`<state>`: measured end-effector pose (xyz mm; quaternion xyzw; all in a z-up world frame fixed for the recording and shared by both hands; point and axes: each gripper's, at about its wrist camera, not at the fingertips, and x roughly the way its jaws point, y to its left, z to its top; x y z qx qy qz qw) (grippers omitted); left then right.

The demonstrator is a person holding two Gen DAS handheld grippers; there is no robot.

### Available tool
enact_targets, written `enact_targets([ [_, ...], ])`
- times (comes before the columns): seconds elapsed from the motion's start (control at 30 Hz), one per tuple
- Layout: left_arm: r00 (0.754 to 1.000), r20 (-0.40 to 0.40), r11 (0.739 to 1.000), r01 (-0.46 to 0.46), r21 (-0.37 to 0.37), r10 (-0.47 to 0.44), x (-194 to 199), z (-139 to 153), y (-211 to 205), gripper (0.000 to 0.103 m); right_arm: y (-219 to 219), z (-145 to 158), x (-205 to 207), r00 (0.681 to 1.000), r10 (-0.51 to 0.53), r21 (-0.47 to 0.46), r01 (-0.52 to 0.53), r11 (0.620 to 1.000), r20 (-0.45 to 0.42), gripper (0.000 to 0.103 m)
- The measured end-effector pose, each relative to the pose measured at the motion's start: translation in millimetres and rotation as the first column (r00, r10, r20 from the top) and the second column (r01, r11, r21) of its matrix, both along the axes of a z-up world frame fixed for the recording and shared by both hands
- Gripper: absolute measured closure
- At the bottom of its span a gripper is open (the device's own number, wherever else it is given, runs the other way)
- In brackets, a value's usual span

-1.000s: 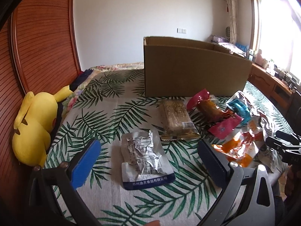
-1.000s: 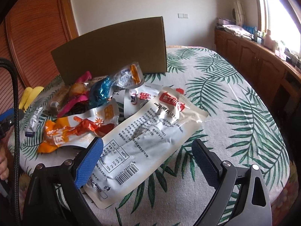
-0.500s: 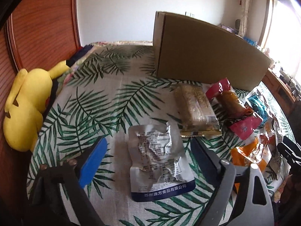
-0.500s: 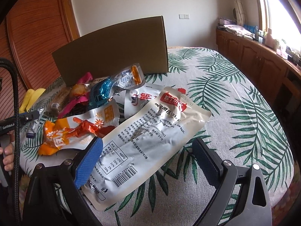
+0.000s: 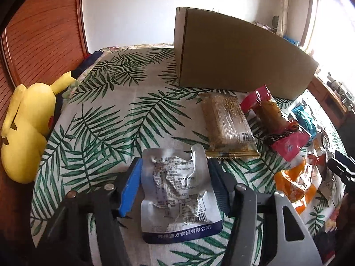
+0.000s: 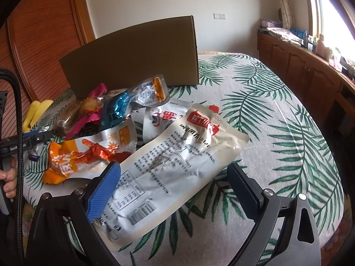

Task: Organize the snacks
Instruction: 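Grasp the silver foil pouch with left gripper while right gripper grasps white pouch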

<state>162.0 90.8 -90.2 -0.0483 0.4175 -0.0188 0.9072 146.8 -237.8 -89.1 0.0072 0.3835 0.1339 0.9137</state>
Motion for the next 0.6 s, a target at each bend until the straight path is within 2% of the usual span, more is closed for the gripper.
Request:
enact_targets([
  [0.23, 1.000, 0.028, 0.999, 0.008, -0.043, -0.007, -12.6, 5.7, 4.9, 0.045, -2.3, 0.4, 8.5, 1.000, 0.004, 0.004, -0.004, 1.000, -0.010, 0.006],
  [0.5, 0.994, 0.105, 0.998, 0.024, -0.064, -0.018, -33.1, 20.5, -9.1, 0.045, 0.9, -1.6, 17.3, 1.000, 0.024, -0.004, -0.024, 1.000, -0.014, 0.008],
  [0.6, 0.992, 0.126, 0.996, 0.040, -0.075, -0.030, -41.9, 25.6, -14.1, 0.045, -0.7, 0.0, 16.9, 0.999, 0.030, 0.004, -0.030, 1.000, -0.013, 0.016],
])
